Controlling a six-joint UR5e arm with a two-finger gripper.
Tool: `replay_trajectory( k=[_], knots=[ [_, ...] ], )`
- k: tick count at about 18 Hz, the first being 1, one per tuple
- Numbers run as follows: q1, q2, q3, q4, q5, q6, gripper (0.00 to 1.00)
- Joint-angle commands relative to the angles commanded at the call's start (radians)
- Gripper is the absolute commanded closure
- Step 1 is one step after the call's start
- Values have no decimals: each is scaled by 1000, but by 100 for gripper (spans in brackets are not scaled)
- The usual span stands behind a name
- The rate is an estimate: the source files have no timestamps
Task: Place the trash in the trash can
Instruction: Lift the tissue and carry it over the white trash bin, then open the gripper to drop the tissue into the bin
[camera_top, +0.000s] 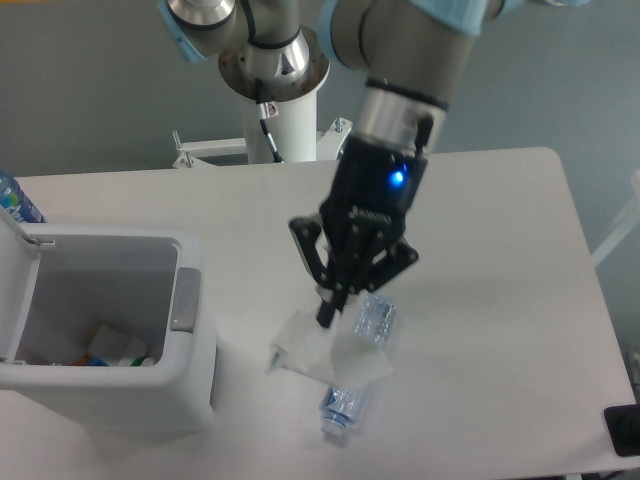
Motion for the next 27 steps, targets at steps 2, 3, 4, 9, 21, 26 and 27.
replay_trajectory(
  k=[2,3,4,9,21,26,27],
  knots=[
    [-18,40,-46,0,0,0,100],
    [-23,58,-63,2,0,0,100],
    [-37,63,-72,0,-2,0,100],
    [-109,75,-88,5,1,-3,100],
    [-246,9,-95,11,9,1,97],
    [-246,3,-91,23,32,67,16],
    [-244,8,-92,20,66,74,10]
  ],
)
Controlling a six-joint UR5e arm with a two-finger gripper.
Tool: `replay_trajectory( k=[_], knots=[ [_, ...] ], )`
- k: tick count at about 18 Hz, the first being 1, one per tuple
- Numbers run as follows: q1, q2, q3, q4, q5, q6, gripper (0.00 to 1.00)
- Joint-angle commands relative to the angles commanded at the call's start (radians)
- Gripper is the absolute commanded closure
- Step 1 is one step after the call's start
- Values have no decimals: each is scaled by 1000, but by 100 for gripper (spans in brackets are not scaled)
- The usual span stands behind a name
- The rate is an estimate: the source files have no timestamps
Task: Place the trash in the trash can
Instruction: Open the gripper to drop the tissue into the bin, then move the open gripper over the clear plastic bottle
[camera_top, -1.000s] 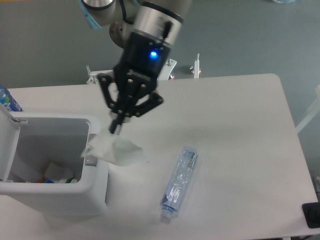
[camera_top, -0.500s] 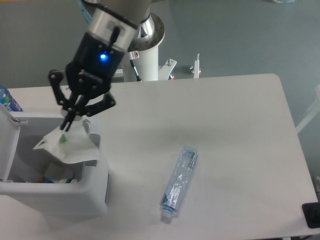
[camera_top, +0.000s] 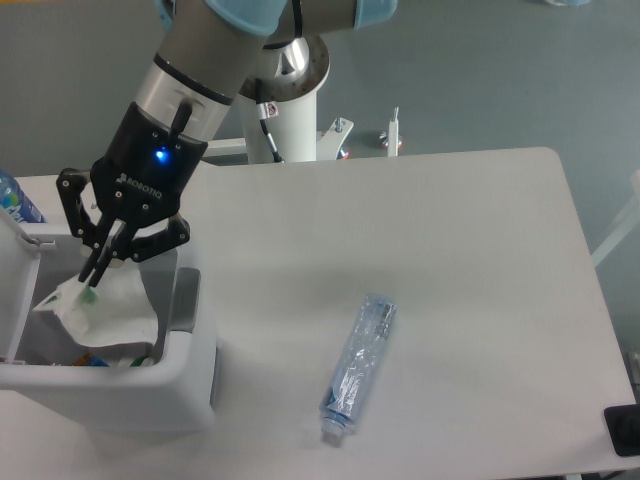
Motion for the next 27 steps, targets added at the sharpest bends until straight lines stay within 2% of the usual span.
replay_trajectory(
  k=[1,7,12,16,18,19,21,27],
  knots=[
    [0,2,5,-2,29,-1,0],
    [46,3,20,-3,42,-6,0],
    [190,3,80,-3,39,-101,0],
    [230,-14,112,-2,46,-103,0],
    [238,-27,135,-3,150,-97,0],
    [238,-35,146,-8,228,-78,0],
    [236,-66,156,-14,310,-23,0],
    [236,-133,120,-21,385,225,0]
  ],
)
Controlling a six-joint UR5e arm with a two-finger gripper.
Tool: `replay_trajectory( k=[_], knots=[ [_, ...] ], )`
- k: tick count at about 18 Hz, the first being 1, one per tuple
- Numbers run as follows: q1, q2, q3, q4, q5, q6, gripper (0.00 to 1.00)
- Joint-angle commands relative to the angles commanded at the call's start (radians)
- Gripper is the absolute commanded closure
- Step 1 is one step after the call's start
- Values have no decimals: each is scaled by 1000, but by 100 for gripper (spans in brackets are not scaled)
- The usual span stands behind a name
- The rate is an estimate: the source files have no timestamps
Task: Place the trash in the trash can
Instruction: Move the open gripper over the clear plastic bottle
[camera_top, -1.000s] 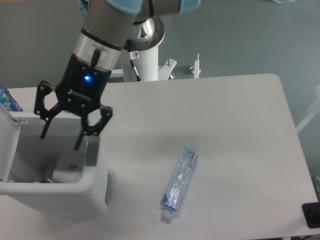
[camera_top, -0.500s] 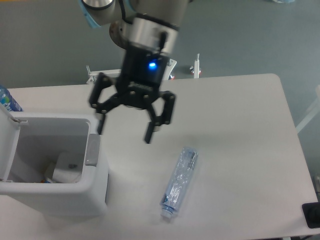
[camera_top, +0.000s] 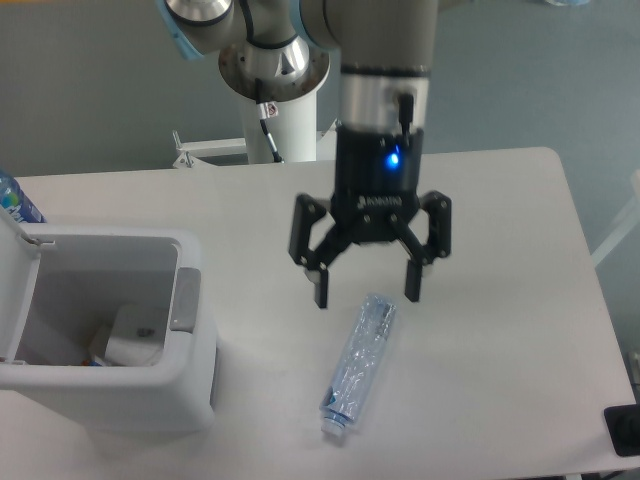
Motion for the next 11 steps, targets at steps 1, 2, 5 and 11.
replay_trajectory(
  k=[1,2,5,11],
  knots=[
    [0,-12,-3,-2,18,32,0],
    [0,-28,-6,-9,23,55,0],
    [-2,-84,-12,-32,61,186,0],
    [-14,-184,-49,-35,123,448,0]
  ],
)
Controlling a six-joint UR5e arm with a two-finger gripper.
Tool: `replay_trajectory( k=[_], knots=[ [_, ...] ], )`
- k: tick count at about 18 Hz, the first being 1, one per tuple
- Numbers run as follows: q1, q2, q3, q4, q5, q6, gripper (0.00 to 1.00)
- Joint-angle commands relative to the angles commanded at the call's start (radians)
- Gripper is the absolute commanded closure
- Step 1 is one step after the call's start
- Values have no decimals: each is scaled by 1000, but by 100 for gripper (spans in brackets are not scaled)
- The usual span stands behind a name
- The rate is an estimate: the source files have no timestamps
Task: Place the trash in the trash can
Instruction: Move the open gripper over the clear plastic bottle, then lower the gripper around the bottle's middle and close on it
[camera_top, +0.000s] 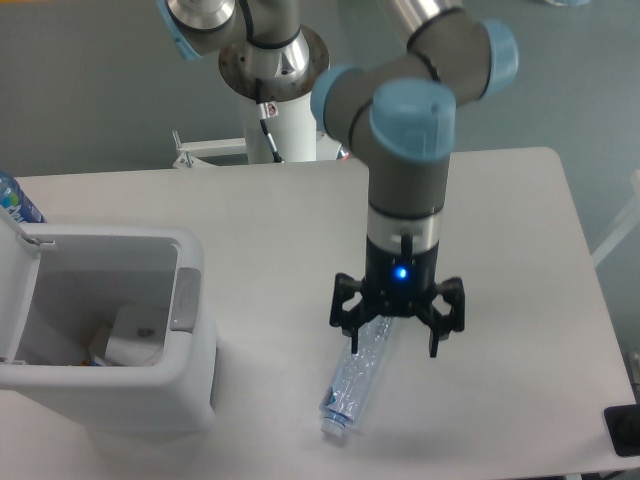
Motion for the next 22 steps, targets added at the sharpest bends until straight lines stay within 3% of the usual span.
replay_trajectory(
  k=[4,8,14,18,22],
  knots=[
    [-21,-54,8,-6,38,48,0],
    [-63,-117,11,6,54,-31,0],
    [-80,-137,11,6,64,-45,0],
    [-98,-149,9,5,162,-44,0],
    [-104,-149,12,2,160,-44,0]
  ],
)
